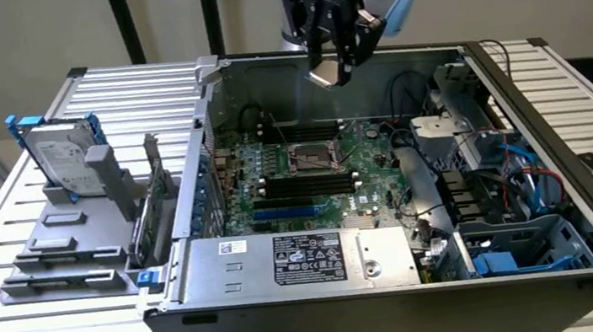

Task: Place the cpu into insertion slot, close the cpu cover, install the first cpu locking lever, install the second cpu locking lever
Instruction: 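Place the cpu into insertion slot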

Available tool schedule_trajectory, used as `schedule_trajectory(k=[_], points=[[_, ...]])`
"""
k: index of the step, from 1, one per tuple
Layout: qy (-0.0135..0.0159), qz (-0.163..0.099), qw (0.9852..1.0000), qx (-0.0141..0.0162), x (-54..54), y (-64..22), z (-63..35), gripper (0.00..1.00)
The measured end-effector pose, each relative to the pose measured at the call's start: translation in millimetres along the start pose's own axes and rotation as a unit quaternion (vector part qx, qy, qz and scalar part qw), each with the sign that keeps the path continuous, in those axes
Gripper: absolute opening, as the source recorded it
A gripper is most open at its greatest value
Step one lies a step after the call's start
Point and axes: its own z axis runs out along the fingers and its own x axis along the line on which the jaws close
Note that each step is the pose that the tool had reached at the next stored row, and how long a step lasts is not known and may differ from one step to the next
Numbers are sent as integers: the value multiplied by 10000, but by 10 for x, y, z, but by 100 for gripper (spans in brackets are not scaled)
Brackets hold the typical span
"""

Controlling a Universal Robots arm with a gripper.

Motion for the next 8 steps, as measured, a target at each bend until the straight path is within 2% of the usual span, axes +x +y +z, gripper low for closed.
schedule_trajectory(k=[4,8], points=[[-29,358,9994,-10,-1,-2,18,55],[-59,719,9974,-22,-1,-3,39,55]])
